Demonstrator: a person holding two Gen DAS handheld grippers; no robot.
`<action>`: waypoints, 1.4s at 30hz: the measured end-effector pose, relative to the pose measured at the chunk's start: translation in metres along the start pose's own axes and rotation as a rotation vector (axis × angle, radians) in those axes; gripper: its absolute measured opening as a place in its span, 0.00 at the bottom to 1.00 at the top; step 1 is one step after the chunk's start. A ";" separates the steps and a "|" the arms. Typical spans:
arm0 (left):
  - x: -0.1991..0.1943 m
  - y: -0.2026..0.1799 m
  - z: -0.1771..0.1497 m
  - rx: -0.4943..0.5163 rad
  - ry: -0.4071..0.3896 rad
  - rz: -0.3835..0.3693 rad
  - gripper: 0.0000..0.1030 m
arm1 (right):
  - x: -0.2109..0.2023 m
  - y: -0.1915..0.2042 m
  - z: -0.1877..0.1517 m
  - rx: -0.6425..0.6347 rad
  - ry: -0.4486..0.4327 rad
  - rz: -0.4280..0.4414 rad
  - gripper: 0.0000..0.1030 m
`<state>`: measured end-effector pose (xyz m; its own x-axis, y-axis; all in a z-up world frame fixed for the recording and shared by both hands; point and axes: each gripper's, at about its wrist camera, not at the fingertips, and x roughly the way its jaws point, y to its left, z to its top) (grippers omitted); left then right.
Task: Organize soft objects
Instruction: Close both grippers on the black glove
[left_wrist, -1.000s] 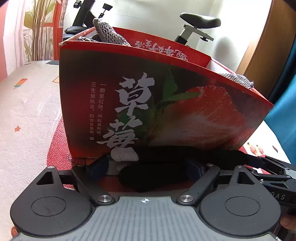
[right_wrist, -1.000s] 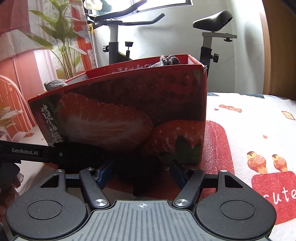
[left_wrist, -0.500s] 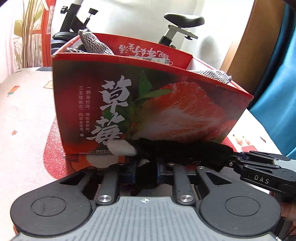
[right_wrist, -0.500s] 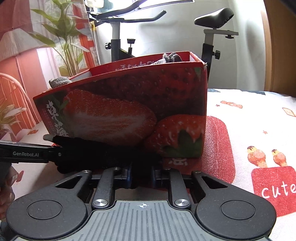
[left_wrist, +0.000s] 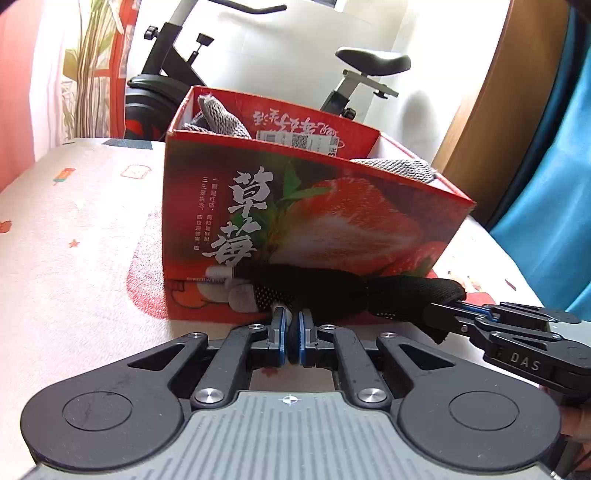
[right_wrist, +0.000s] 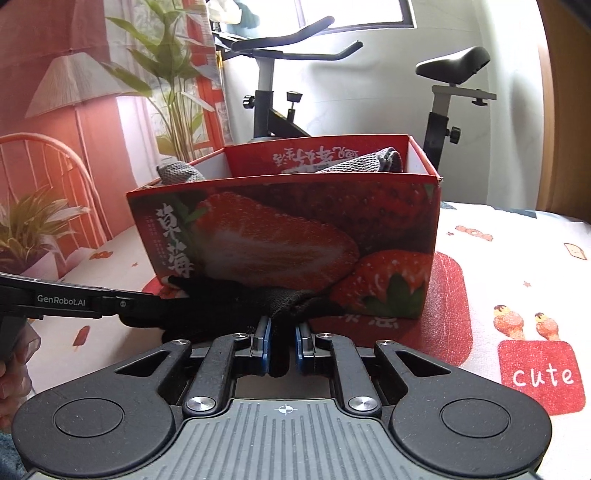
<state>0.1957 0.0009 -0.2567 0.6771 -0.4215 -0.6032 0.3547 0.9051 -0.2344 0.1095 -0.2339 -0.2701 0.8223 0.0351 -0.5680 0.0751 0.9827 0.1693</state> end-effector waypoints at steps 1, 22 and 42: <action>-0.004 0.000 -0.002 0.000 -0.004 -0.001 0.07 | -0.002 0.002 0.000 0.001 0.000 0.003 0.11; 0.033 0.005 0.000 0.060 0.046 -0.031 0.64 | 0.004 -0.022 -0.016 0.071 0.076 -0.053 0.11; 0.077 0.006 0.006 0.016 0.050 -0.113 0.75 | 0.024 -0.043 -0.019 0.096 0.109 -0.062 0.11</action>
<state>0.2538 -0.0259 -0.3000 0.5992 -0.5169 -0.6114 0.4374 0.8510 -0.2907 0.1154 -0.2720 -0.3059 0.7488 -0.0010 -0.6627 0.1819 0.9619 0.2041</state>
